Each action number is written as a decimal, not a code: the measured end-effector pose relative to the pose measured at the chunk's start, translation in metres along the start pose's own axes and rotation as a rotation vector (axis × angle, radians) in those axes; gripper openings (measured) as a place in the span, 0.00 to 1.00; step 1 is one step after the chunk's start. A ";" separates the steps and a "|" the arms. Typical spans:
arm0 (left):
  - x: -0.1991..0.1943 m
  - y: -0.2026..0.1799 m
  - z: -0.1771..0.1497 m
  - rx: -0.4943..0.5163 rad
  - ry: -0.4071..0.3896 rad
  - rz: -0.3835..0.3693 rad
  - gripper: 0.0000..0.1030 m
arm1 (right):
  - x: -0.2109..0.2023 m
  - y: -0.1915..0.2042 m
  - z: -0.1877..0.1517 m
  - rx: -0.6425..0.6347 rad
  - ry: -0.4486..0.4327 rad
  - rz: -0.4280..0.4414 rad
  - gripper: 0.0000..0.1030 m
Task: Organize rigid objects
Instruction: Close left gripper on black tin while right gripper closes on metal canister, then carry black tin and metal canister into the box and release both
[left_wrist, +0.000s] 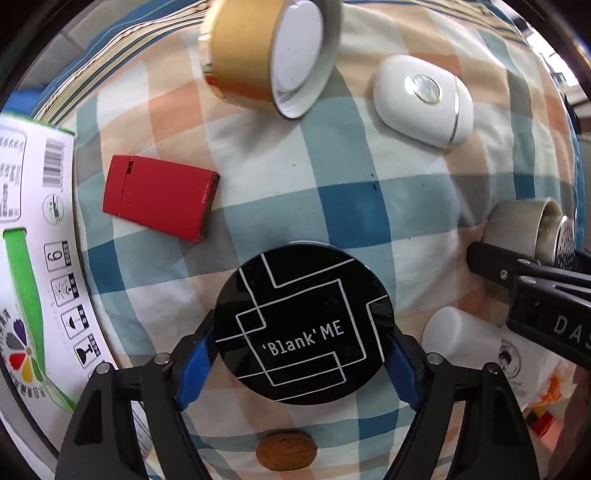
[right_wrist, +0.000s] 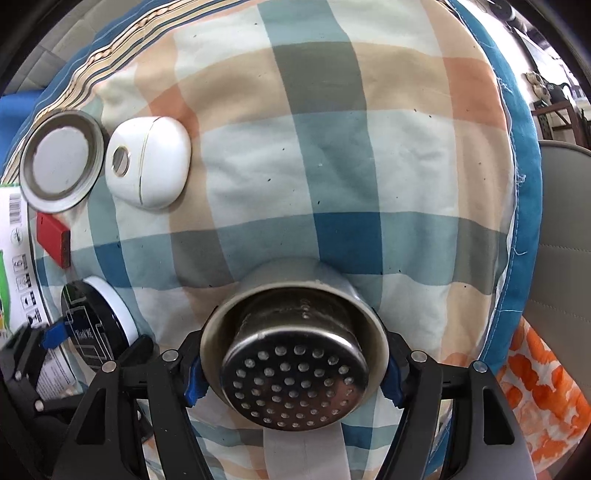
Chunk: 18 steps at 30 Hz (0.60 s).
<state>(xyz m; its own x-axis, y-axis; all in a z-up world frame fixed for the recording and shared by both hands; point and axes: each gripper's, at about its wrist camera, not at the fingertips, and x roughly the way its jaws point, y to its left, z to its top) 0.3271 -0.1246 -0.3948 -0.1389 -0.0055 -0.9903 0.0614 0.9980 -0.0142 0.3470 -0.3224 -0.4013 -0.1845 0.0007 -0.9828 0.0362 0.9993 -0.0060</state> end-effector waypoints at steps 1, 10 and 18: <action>0.002 0.002 -0.001 -0.009 -0.003 0.000 0.75 | 0.005 -0.002 0.005 0.002 0.000 -0.004 0.72; -0.003 -0.003 -0.010 -0.029 -0.023 0.000 0.71 | 0.005 0.012 0.013 0.002 -0.002 -0.017 0.71; -0.024 -0.003 -0.024 0.002 -0.068 -0.003 0.71 | -0.018 0.008 0.005 0.008 -0.033 0.007 0.71</action>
<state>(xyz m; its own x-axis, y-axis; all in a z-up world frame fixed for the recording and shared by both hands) 0.3069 -0.1264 -0.3674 -0.0712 -0.0130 -0.9974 0.0629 0.9979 -0.0175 0.3552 -0.3147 -0.3848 -0.1517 0.0065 -0.9884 0.0449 0.9990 -0.0003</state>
